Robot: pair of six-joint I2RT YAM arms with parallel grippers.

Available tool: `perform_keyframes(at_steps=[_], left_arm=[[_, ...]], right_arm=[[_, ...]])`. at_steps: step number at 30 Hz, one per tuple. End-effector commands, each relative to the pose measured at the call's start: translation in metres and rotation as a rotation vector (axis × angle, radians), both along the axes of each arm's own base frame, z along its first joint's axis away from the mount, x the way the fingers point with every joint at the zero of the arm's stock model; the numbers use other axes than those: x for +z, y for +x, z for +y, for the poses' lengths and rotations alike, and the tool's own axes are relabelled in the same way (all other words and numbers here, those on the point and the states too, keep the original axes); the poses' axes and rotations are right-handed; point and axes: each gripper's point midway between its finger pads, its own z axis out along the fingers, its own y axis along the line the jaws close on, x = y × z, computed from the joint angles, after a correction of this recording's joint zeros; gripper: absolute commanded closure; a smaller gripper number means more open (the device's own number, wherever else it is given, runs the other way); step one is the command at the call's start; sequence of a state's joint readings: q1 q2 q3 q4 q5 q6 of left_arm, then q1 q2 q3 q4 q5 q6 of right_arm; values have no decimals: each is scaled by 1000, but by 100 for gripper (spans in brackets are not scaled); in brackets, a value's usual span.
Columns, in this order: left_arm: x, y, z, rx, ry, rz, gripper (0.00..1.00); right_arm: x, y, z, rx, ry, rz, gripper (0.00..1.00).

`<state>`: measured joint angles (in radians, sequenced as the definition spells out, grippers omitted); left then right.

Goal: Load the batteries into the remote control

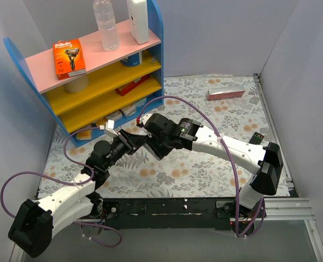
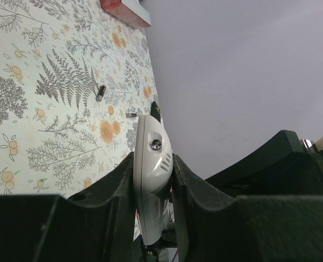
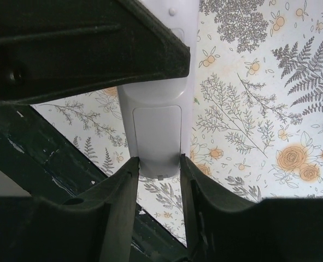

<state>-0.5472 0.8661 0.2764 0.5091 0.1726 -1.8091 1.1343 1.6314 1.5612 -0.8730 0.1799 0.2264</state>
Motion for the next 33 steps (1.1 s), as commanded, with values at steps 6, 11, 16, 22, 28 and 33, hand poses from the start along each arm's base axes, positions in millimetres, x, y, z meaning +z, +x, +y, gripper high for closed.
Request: perform_keyframes(at_steps=[6,11,16,22,28,33], left_arm=[[16,-3,0,13,-62,19,100],[11,0,5,42,-67,35,100],[13,1,7,57,-84,31,100],[28,-2,6,30,-142,-24,100],[52,-7,1,-20,-184,-101,100],[68,-10,-5,-60,-212,-146,100]], right_arm=[[26,13,16,9,92,-74,48],[36,15,16,5,106,-80,31],[53,18,10,-12,188,-38,20],[65,20,-2,12,461,138,17],[79,14,-10,82,675,233,16],[75,5,-10,131,743,300,17]])
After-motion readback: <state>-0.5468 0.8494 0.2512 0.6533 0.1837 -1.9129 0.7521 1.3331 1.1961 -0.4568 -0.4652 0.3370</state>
